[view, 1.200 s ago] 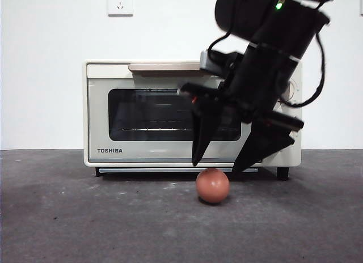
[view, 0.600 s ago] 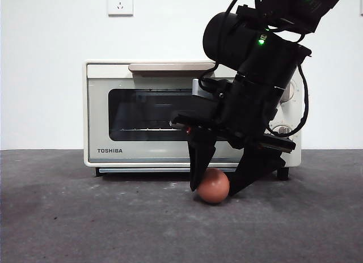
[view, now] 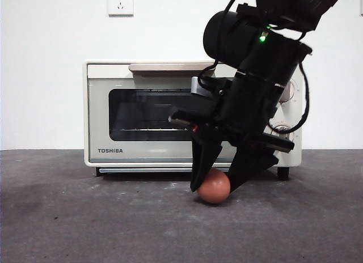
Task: Eggoven
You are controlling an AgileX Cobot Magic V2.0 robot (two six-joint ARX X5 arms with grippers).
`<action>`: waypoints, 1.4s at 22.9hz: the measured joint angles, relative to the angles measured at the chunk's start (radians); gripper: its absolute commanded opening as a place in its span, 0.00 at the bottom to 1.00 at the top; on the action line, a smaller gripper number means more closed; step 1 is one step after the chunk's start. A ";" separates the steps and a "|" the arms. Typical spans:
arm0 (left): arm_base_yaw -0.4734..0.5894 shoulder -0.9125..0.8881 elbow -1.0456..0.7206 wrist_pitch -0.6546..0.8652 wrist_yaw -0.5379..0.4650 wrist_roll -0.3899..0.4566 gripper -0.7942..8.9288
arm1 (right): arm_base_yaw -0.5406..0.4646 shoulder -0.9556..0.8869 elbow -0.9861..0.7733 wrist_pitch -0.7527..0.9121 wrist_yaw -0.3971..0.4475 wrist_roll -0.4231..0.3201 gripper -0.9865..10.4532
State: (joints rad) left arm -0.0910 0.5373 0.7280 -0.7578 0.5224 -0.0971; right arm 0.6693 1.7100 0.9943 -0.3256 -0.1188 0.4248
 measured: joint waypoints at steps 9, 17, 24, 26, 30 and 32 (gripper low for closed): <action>-0.195 0.315 0.086 0.350 -0.064 -0.063 0.09 | 0.058 -0.377 0.000 -0.200 0.055 -0.095 0.09; -0.288 0.635 0.227 0.566 -0.150 -0.071 0.09 | 0.062 -0.670 0.000 -0.341 0.168 -0.123 0.09; -0.314 0.804 0.325 0.613 -0.158 -0.070 0.09 | 0.062 -0.787 0.000 -0.415 0.212 -0.131 0.09; -0.323 0.842 0.354 0.612 -0.168 -0.069 0.09 | 0.062 -0.807 0.000 -0.426 0.222 -0.132 0.09; -0.348 0.906 0.404 0.613 -0.185 -0.061 0.09 | 0.062 -0.827 0.000 -0.439 0.226 -0.133 0.09; -0.359 0.927 0.422 0.614 -0.185 -0.058 0.09 | 0.062 -0.829 0.000 -0.447 0.230 -0.133 0.09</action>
State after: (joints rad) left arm -0.4500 1.4647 1.1496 -0.1436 0.3378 -0.1547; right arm 0.7315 0.8814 0.9943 -0.7727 0.1108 0.2916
